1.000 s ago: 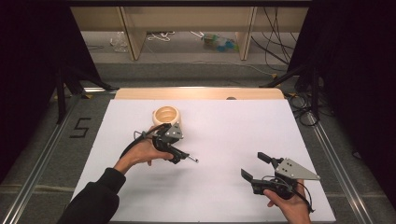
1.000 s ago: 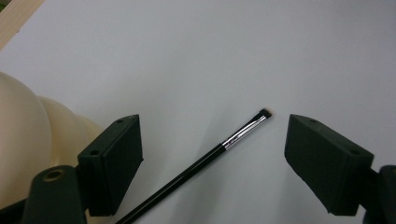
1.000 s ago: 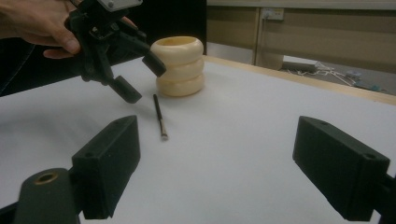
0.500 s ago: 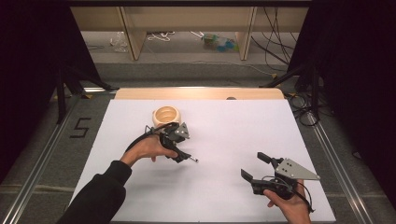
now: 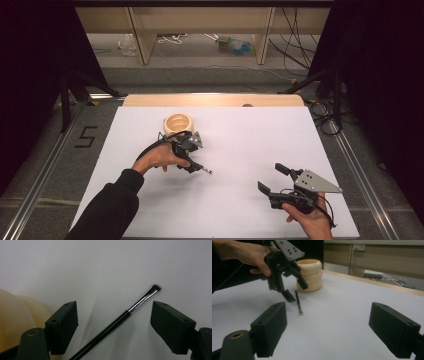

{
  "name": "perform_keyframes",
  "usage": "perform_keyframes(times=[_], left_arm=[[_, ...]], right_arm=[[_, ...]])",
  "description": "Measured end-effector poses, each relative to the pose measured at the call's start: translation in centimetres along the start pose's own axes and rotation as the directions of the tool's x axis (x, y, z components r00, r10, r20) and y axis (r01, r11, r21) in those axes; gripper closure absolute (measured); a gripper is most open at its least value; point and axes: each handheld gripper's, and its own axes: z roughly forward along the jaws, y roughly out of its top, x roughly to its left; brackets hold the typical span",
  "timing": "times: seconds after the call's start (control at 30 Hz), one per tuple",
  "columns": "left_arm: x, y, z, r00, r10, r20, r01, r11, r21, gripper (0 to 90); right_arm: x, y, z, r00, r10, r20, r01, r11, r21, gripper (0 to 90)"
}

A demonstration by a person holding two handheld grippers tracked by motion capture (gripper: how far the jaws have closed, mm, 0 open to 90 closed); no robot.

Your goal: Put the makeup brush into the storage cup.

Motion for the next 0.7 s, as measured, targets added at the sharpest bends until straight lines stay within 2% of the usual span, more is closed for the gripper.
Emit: perform_keyframes(times=[0.03, 0.07, 0.1, 0.17, 0.37, 0.4, 0.43, 0.5, 0.6, 0.67, 0.7], left_arm=[[-0.04, -0.08, 0.2, 0.9996, -0.026, 0.008, 0.026, 0.9995, -0.018, 23.4], [0.16, -0.11, 0.12, 0.9999, -0.008, 0.009, 0.008, 1.0, 0.001, 24.1], [0.2, -0.15, 0.31, 0.9997, -0.02, 0.016, 0.02, 0.9998, -0.004, 24.1], [0.3, -0.13, 0.39, 0.9996, -0.01, 0.025, 0.01, 0.9999, 0.014, 24.1], [0.38, -0.33, 0.8, 0.9996, 0.005, 0.026, -0.006, 0.9988, 0.049, 24.1], [0.29, -0.41, 0.86, 0.9993, -0.027, 0.025, 0.026, 0.9985, 0.048, 24.1], [0.29, -0.41, 0.86, 0.9993, -0.027, 0.025, 0.026, 0.9985, 0.048, 24.1], [0.44, -0.37, 0.9, 0.9995, -0.011, 0.028, 0.01, 0.9987, 0.05, 24.2], [0.45, 0.01, 0.83, 0.9994, 0.028, 0.02, -0.03, 0.996, 0.085, 24.0], [0.39, 0.19, 0.75, 0.9995, 0.024, 0.023, -0.025, 0.9958, 0.087, 23.9], [0.46, 0.37, 0.73, 0.999, 0.041, 0.02, -0.042, 0.9952, 0.088, 23.9]], right_arm=[[-0.01, 0.0, -0.01, 1.0, -0.001, 0.001, 0.001, 1.0, 0.001, 16.1], [-0.01, 0.0, 0.0, 1.0, -0.002, 0.0, 0.002, 1.0, -0.001, 16.1], [-0.04, 0.11, -0.29, 0.9998, -0.011, 0.014, 0.011, 0.999, 0.034, 16.1], [-0.04, 0.15, -0.38, 0.9998, -0.013, 0.013, 0.013, 0.999, 0.046, 16.1], [-0.05, 0.14, -0.37, 0.9998, -0.013, 0.012, 0.012, 0.999, 0.046, 16.1], [-0.04, 0.15, -0.37, 0.9998, -0.013, 0.011, 0.013, 0.999, 0.047, 16.1], [-0.04, 0.15, -0.37, 0.9998, -0.013, 0.011, 0.013, 0.999, 0.047, 16.1], [-0.04, 0.14, -0.36, 0.9998, -0.013, 0.012, 0.013, 0.999, 0.046, 16.1], [-0.05, 0.13, -0.35, 0.9998, -0.014, 0.012, 0.013, 0.999, 0.046, 16.1], [-0.06, 0.13, -0.35, 0.9998, -0.014, 0.013, 0.014, 0.999, 0.046, 16.1], [-0.04, 0.14, -0.37, 0.9998, -0.014, 0.01, 0.014, 0.999, 0.047, 16.1]])
